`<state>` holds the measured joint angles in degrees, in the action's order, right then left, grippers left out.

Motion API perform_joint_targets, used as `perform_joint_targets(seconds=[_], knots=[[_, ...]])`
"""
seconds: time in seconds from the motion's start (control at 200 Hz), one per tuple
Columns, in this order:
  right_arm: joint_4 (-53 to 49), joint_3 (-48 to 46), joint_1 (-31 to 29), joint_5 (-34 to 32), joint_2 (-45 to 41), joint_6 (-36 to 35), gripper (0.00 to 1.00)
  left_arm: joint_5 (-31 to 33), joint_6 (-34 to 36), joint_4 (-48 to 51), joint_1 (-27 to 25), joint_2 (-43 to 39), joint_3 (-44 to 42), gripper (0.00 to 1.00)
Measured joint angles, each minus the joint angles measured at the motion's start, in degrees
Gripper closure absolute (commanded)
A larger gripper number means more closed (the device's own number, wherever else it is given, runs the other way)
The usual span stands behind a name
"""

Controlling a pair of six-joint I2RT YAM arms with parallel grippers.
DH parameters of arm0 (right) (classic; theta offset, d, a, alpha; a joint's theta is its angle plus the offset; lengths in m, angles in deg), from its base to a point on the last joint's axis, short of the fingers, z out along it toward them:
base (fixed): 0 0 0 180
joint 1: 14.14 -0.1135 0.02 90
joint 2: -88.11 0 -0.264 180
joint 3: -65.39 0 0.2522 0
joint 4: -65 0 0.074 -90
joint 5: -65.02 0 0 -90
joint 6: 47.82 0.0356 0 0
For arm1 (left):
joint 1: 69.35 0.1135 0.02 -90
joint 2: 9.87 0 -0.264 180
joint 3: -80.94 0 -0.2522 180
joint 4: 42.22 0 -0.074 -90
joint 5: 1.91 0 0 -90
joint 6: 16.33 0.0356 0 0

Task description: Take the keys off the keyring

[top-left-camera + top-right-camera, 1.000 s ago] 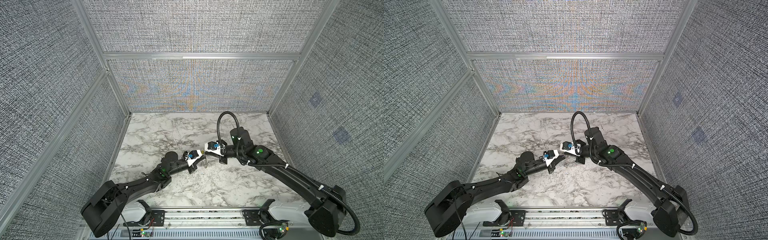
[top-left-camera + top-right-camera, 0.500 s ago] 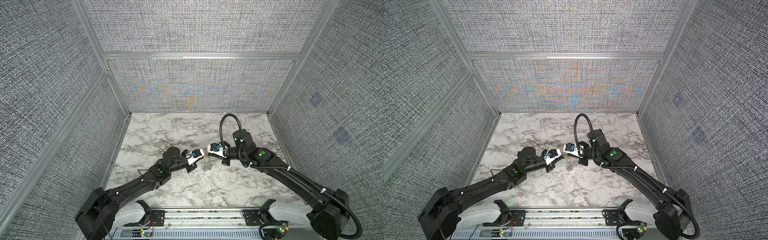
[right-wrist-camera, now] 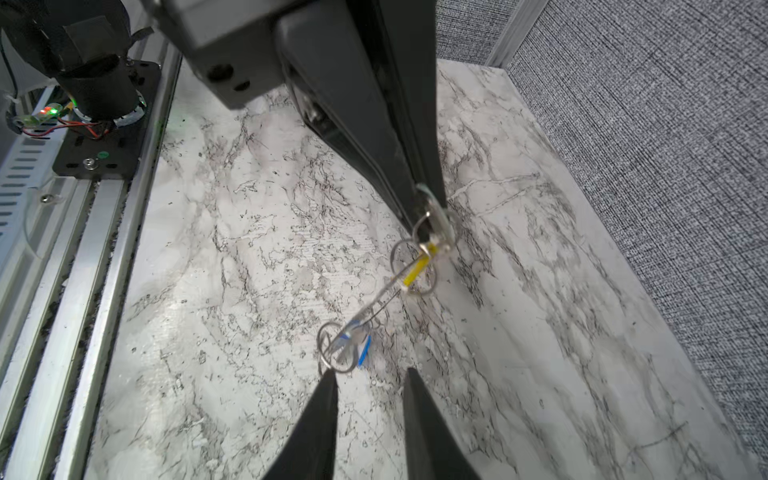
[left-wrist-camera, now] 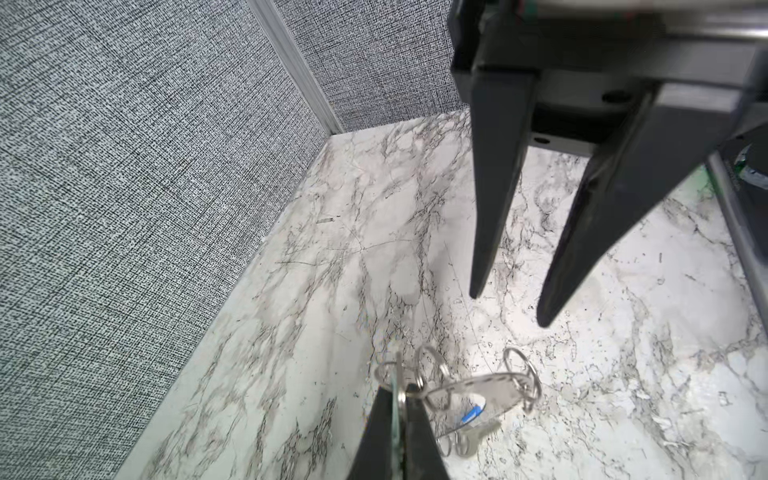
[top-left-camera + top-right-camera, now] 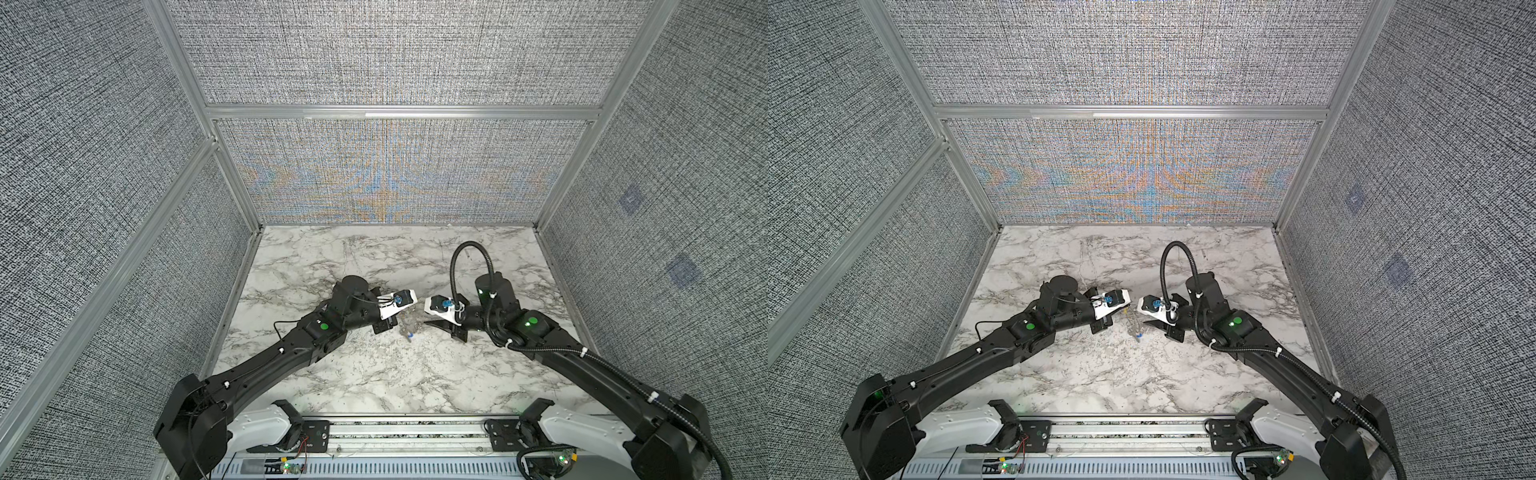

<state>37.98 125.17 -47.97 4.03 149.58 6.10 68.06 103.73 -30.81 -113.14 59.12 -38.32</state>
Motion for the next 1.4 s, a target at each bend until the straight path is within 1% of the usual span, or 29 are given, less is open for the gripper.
perform_joint_targets(seconds=[0.115,0.32,0.445,0.715,0.886,1.401], knots=[[3.13,-3.06,1.79,0.07,-1.75,1.92,0.66,-0.74,0.94,1.33,0.00,0.66,1.75,1.00],[6.91,-4.20,2.58,0.83,-1.55,3.89,0.67,-1.53,2.58,3.15,0.02,1.73,3.98,1.00],[9.73,-5.18,3.10,1.73,-1.70,5.66,0.69,-2.19,3.02,4.20,0.02,1.92,5.11,1.00],[13.97,-5.51,3.52,3.37,-2.03,8.94,0.74,-3.43,4.55,4.50,0.02,1.77,5.95,1.00],[15.28,-4.63,3.67,5.68,-0.87,10.82,0.76,-4.15,5.11,4.72,0.02,1.68,6.25,1.00],[21.66,-4.09,3.78,11.34,2.29,16.59,0.78,-4.61,7.04,4.79,-0.72,0.87,6.36,1.00]])
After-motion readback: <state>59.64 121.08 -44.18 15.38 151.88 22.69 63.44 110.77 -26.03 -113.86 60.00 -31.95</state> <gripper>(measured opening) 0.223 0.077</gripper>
